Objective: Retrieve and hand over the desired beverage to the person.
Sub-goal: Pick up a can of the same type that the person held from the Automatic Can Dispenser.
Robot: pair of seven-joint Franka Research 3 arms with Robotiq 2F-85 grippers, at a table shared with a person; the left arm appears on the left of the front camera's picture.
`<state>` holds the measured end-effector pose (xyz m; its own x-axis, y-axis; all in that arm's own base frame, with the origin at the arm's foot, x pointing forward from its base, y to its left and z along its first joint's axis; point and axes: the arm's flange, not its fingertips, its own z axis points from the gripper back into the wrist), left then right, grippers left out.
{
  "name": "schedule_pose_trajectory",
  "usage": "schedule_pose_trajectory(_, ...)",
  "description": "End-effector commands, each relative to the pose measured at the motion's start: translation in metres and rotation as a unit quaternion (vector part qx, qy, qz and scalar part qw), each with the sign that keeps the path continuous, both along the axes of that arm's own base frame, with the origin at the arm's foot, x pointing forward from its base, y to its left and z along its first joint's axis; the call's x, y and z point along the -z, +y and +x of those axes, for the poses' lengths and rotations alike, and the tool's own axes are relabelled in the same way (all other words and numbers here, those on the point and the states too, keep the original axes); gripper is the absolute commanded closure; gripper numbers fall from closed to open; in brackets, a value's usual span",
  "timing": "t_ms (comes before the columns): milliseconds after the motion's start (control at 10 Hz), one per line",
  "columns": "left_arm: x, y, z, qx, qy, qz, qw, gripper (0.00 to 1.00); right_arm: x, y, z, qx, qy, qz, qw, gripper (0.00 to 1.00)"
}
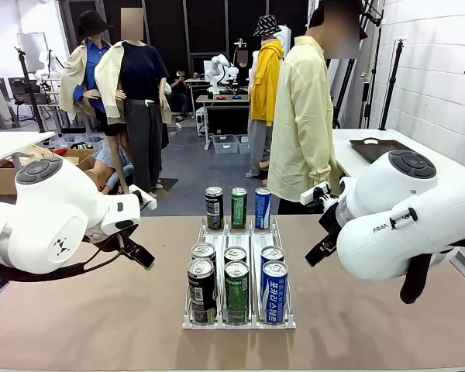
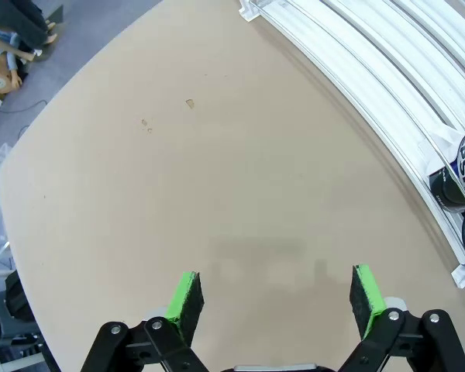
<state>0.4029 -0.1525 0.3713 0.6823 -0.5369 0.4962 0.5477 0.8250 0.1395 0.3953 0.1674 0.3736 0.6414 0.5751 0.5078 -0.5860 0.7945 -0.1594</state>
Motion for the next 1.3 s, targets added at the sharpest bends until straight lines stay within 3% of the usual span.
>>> schedule_pose_trajectory(0, 0.0, 0.001, 0.0, -0.001, 0.0, -0.001, 1.0, 0.0, 0.0, 0.0, 0.0, 0.0, 0.0, 0.0, 1.0, 0.0)
schedule_pose_trajectory(900, 0.0, 0.0, 0.0, 0.0, 0.0, 0.0, 1.0, 0.0, 0.0, 0.0, 0.0, 0.0, 0.0, 0.0, 1.0, 0.0)
schedule_pose_trajectory(1000, -0.017, 0.006, 0.005, 0.006, 0.01, -0.026, 1.0, 0.0, -0.021, -0.005, 0.006, -0.007, 0.012, 0.004, 1.0, 0.0)
schedule_pose_trajectory(1200, -0.058, 0.034, 0.025, 0.024, 0.066, -0.072, 0.995, 0.0, -0.07, -0.011, 0.024, -0.012, 0.053, 0.026, 0.998, 0.0)
